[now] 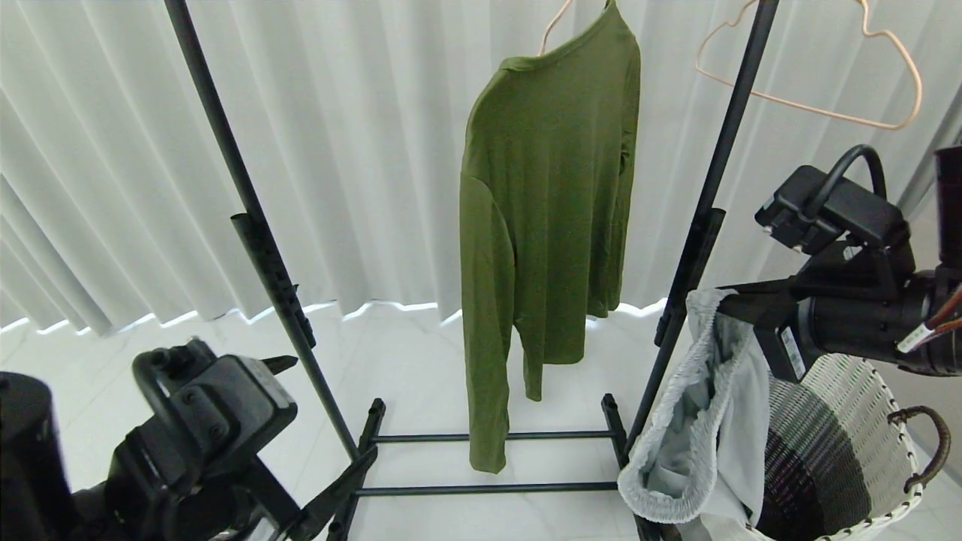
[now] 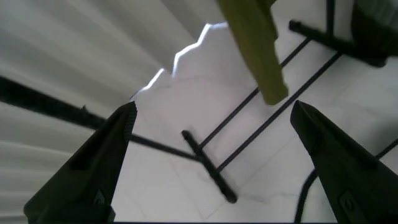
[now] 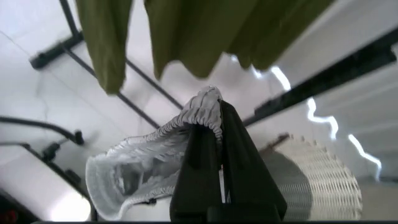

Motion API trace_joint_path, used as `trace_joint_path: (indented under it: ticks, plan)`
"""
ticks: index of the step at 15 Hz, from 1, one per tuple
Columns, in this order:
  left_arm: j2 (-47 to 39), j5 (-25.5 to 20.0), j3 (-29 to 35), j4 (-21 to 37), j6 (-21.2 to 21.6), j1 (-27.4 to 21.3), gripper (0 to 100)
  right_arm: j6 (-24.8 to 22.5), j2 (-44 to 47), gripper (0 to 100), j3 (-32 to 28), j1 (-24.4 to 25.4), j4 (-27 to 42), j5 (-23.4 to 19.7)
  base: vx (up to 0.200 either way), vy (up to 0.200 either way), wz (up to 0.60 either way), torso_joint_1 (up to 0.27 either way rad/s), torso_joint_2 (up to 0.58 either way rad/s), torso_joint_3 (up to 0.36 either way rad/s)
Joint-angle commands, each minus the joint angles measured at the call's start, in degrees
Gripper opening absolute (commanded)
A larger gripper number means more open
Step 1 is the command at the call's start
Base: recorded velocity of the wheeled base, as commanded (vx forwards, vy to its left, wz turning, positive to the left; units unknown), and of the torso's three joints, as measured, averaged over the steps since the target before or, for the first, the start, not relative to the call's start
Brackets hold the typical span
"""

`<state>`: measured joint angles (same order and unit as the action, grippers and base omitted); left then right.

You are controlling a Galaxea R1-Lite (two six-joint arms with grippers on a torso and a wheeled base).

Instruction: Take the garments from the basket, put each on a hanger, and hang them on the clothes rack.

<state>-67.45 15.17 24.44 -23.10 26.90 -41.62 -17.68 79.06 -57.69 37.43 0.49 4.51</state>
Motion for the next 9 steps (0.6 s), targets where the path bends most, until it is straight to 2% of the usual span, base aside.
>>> trace_joint_path:
  ticks: [1, 3, 9]
  plan:
    - [-9.81, 0.30, 7.64, -0.01, -8.62, -4.79, 100, 0.01, 1.89, 0, -0.06, 0.72, -3.48, -0.64, 0.000, 0.000, 0.00, 0.000, 0.00, 0.000]
    - [-14.73, 0.74, 10.89, -0.01, -15.30, -8.22, 100, 0.10, 2.15, 0, -0.85, 1.16, -4.62, -0.82, 0.000, 0.000, 0.00, 0.000, 0.00, 0.000]
    - [-19.56, 0.39, 11.42, -0.01, -16.71, -13.05, 100, 1.94, 1.89, 0, -2.17, 5.11, -4.71, -2.75, 0.000, 0.000, 0.00, 0.000, 0.00, 0.000]
